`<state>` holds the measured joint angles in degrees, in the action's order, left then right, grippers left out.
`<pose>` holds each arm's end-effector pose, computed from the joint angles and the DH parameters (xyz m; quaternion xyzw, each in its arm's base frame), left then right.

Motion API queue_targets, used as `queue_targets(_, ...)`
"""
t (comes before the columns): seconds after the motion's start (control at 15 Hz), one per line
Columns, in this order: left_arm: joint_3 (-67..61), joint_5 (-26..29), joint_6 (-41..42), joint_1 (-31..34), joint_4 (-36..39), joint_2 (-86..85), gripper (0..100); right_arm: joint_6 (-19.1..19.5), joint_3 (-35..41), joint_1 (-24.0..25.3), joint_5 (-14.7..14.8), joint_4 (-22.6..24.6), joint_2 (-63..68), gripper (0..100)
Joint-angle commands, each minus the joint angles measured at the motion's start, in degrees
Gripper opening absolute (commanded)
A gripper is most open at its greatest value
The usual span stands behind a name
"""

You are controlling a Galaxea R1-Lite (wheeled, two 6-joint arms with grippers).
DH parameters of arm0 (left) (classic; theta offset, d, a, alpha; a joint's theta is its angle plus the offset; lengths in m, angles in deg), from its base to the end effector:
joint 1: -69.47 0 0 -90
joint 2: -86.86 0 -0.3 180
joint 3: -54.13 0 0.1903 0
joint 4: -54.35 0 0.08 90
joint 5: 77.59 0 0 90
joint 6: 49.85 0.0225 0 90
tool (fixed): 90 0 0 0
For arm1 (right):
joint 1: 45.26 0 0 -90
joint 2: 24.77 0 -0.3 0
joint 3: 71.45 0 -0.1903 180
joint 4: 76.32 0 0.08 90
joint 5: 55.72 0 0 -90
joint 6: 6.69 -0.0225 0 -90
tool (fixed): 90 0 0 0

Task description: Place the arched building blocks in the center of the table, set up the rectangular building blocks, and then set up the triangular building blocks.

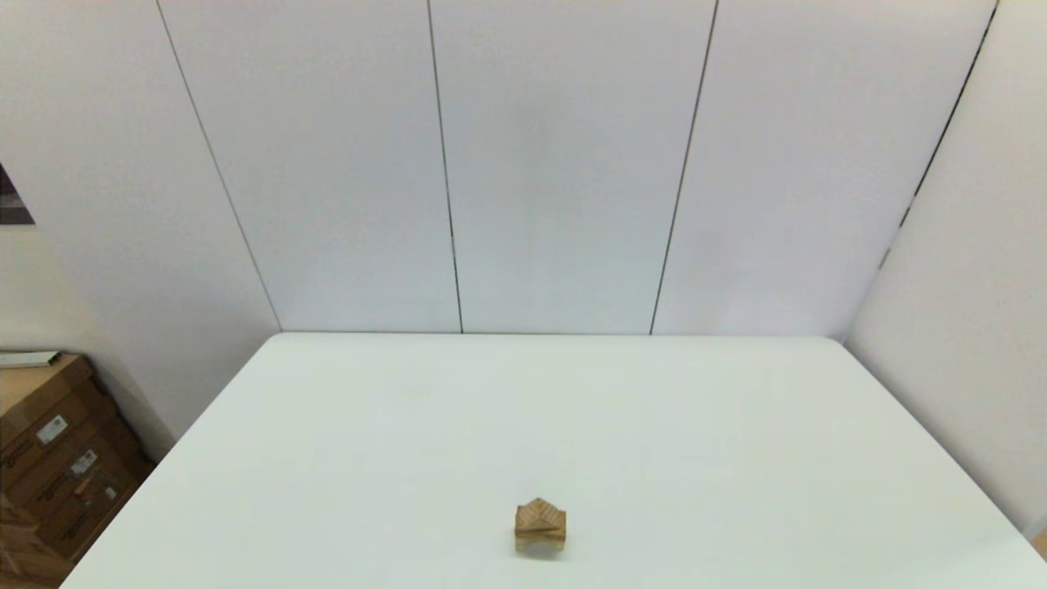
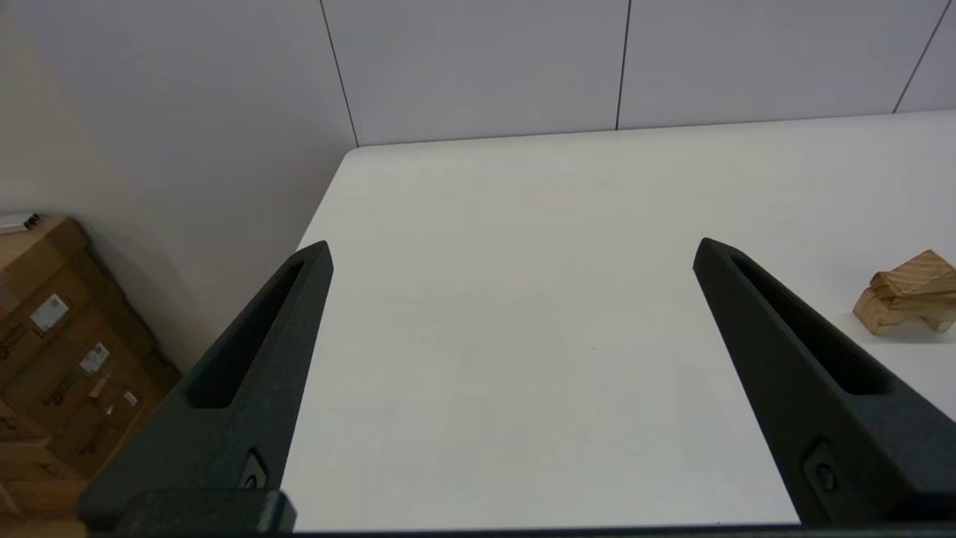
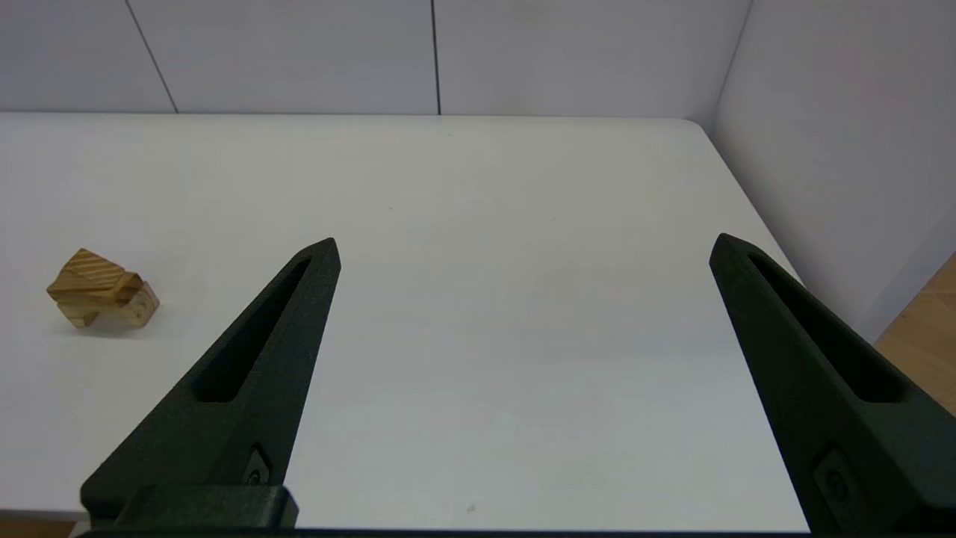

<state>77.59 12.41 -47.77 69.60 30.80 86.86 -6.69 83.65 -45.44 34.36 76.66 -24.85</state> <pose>-0.0229 -0.0001 0.0756 0.0181 0.0008 0.0011 0.9998 -0.0251 0.0000 0.0763 0.0000 0.0178 -0.0023 0.9998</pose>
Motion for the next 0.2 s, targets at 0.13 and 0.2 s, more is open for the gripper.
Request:
queue_targets(0.13, -0.01, 0.0, -1.29, 0.04, 0.01, 0.09, 100, 0.09, 0.04, 0.01, 0.01, -0.03, -0.01, 100)
queue_targets(0.2, -0.01, 0.0, -1.29, 0.04, 0.01, 0.09, 100, 0.09, -0.05, 0.01, 0.01, -0.03, -0.01, 100)
